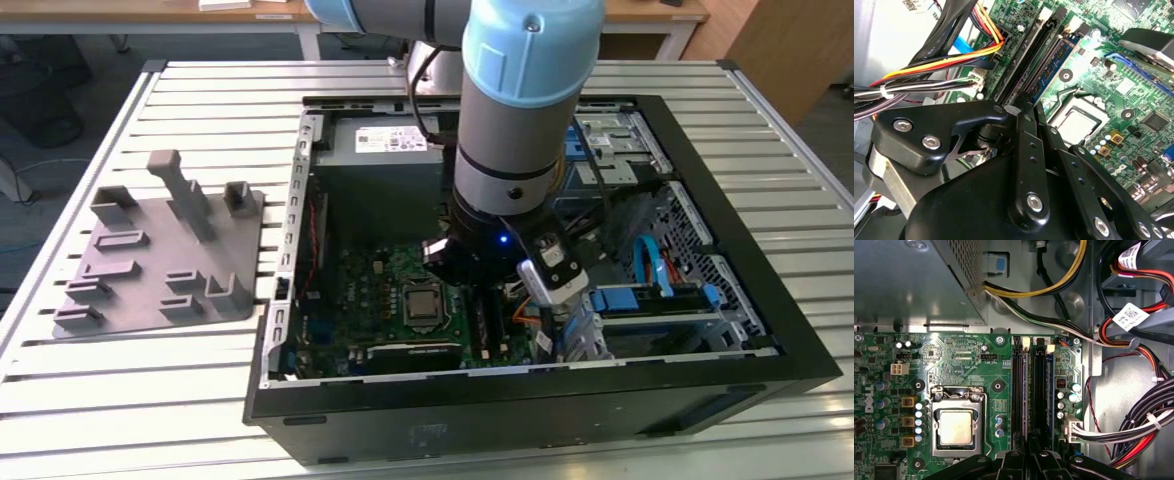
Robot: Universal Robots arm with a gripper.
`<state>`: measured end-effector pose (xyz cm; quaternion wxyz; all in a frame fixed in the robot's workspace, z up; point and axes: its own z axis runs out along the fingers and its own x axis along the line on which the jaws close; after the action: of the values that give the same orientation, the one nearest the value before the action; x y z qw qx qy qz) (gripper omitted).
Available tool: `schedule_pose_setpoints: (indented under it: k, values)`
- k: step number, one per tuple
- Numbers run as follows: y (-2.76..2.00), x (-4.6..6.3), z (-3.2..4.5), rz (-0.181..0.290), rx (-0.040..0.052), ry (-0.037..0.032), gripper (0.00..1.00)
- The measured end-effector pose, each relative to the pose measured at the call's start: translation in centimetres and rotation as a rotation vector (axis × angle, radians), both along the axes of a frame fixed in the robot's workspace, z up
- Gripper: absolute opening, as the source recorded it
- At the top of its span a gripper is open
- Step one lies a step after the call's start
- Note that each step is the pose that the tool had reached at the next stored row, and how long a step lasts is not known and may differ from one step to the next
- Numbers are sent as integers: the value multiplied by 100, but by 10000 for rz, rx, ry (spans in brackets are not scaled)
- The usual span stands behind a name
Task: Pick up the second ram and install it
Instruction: 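Insert the second ram into the second slot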
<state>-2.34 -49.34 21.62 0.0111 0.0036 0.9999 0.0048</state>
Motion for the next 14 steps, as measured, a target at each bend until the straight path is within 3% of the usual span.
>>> schedule_pose_setpoints:
  k: [14]
  values:
    - [9, 1, -26, 2, 44, -2, 14]
